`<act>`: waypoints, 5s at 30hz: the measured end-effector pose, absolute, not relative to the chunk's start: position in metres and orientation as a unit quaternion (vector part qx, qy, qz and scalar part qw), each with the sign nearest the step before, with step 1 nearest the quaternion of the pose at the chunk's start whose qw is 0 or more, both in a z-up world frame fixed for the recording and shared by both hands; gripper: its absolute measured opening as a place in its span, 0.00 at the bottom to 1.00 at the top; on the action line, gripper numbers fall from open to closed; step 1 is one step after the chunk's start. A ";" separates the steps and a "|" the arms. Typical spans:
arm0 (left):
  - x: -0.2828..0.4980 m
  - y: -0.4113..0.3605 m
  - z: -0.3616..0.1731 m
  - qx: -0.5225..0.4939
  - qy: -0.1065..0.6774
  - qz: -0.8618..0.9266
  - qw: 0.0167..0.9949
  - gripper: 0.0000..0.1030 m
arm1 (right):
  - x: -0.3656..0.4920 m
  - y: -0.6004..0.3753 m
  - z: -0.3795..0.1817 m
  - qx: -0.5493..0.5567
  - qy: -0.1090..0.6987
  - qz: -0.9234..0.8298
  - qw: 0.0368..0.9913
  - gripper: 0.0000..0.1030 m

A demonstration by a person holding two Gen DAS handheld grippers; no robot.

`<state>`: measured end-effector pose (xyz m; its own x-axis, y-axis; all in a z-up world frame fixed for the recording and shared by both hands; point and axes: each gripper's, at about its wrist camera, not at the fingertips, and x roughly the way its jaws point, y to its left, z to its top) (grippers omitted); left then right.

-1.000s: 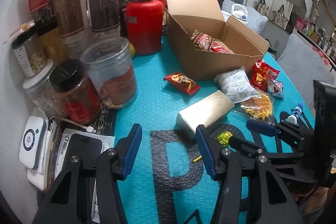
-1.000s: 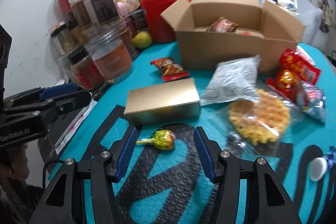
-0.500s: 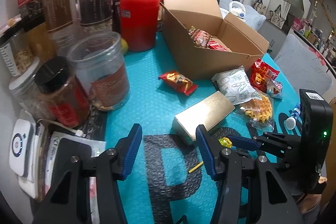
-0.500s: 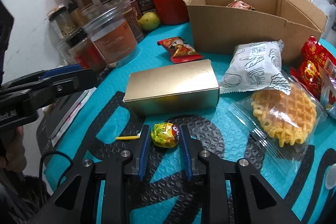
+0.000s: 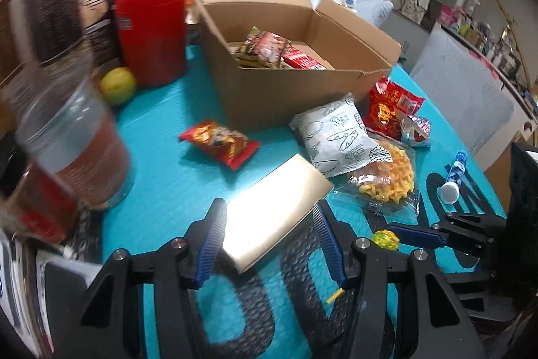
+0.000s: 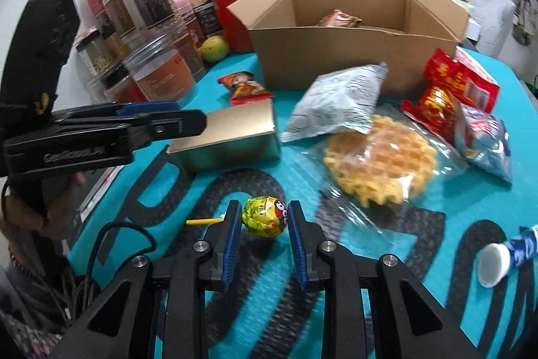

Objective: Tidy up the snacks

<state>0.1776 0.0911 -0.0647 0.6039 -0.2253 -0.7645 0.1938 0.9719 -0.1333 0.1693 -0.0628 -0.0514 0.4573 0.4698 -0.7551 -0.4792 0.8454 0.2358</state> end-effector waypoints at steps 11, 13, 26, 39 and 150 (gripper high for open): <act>0.201 0.068 -0.078 0.040 0.445 -0.139 0.884 0.62 | 0.176 -0.083 -0.059 0.010 0.451 0.260 0.854 0.27; 0.203 0.065 -0.082 0.043 0.458 -0.143 0.876 0.69 | 0.177 -0.083 -0.060 0.011 0.452 0.261 0.853 0.27; 0.205 0.065 -0.106 0.010 0.481 -0.129 0.867 0.60 | 0.181 -0.089 -0.067 0.014 0.458 0.251 0.853 0.27; 0.163 0.063 -0.105 0.000 0.494 -0.105 0.863 0.45 | 0.180 -0.100 -0.065 0.006 0.455 0.253 0.854 0.27; 0.406 0.041 0.009 -0.007 0.364 -0.086 0.928 0.42 | 0.429 -0.104 0.054 0.018 0.327 0.210 0.921 0.27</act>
